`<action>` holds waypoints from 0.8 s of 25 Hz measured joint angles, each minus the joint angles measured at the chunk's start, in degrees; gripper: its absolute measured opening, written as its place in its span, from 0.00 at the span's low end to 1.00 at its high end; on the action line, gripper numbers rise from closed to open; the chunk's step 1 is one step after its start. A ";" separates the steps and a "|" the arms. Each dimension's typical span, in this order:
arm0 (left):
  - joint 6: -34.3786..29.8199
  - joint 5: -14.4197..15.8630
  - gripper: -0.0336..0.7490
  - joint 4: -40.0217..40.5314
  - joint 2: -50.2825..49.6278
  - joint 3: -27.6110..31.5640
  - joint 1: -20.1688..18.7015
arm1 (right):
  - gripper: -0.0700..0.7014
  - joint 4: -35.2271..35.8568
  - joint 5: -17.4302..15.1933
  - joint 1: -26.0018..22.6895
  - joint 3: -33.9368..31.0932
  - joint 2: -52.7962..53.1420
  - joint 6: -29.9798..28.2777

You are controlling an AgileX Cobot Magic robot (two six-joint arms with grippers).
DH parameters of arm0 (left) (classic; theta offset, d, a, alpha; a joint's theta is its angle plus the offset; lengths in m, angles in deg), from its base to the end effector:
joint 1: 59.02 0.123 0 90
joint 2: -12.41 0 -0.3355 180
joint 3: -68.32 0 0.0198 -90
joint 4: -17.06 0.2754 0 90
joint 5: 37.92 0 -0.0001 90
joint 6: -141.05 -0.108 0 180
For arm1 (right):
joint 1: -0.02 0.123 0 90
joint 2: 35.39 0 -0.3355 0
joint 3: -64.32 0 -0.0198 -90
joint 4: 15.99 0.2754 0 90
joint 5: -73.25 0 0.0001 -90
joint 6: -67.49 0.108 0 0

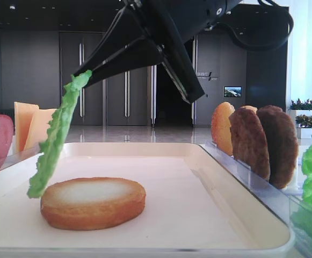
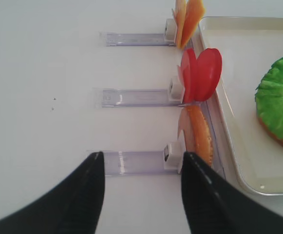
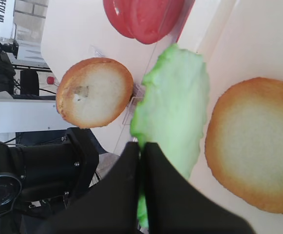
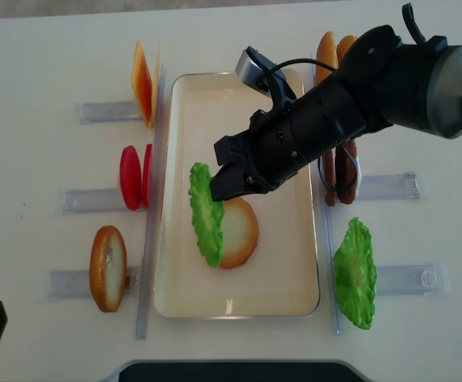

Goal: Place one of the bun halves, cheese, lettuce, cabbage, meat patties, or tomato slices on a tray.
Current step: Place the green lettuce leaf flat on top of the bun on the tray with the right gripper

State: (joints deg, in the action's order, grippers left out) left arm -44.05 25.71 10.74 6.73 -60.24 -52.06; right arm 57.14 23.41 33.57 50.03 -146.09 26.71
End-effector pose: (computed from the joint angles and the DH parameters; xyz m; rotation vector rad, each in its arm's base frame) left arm -0.0194 -0.0131 0.2675 -0.0265 2.1020 -0.0070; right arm 0.2887 0.2863 0.2356 -0.5888 2.5905 1.4144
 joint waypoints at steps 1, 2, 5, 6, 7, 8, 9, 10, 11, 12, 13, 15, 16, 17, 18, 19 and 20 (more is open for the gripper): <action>0.00 0.00 0.54 0.00 0.00 0.00 0.00 | 0.12 -0.05 0.00 0.00 0.00 0.00 0.00; 0.00 0.00 0.54 0.00 0.00 0.00 0.00 | 0.12 -0.05 0.00 0.00 0.00 0.00 0.00; 0.00 0.00 0.54 0.00 0.00 0.00 0.00 | 0.12 -0.05 0.00 0.00 0.00 0.00 0.00; 0.00 0.00 0.54 0.00 0.00 0.00 0.00 | 0.12 -0.05 0.05 0.00 0.00 0.00 0.00; 0.00 0.00 0.54 0.00 0.00 0.00 0.00 | 0.12 -0.05 0.26 0.00 0.00 0.00 0.00; 0.00 0.00 0.54 0.00 0.00 0.00 0.00 | 0.12 -0.05 0.44 0.00 0.00 0.00 0.00; 0.00 0.00 0.54 0.00 0.00 0.00 0.00 | 0.12 -0.05 0.57 0.00 0.00 0.00 0.00; 0.00 0.00 0.54 0.00 0.00 0.00 0.00 | 0.12 -0.05 0.69 0.00 0.00 0.00 0.00; 0.00 0.00 0.54 0.00 0.00 0.00 0.00 | 0.12 -0.10 0.69 0.00 0.00 0.00 0.00; 0.00 0.00 0.54 0.00 0.00 0.00 0.00 | 0.12 -0.10 0.69 0.00 0.00 0.00 0.00; 0.00 0.00 0.54 0.00 0.00 0.00 0.00 | 0.12 -0.10 0.69 0.00 0.00 0.00 0.00; 0.00 0.00 0.54 0.00 0.00 0.00 0.00 | 0.12 0.07 0.62 0.06 0.00 0.00 0.00; 0.00 0.00 0.54 0.00 0.00 0.00 0.00 | 0.12 0.35 0.48 0.12 0.00 0.00 0.00; 0.00 0.00 0.54 0.00 0.00 0.00 0.00 | 0.12 1.01 0.28 0.24 0.00 0.00 0.00; 0.00 0.00 0.54 0.00 0.00 0.00 0.00 | 0.12 1.67 0.08 0.42 0.00 0.00 0.00; 0.00 0.00 0.54 0.00 0.00 0.00 0.00 | 0.12 2.15 -0.13 0.49 0.04 0.00 0.00; 0.00 0.00 0.54 0.00 0.00 0.00 0.00 | 0.12 2.48 -0.13 0.64 0.04 0.00 0.00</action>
State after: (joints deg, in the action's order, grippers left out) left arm -44.05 25.71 10.74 6.73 -60.24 -52.06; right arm 59.62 23.28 34.21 50.08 -146.09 26.71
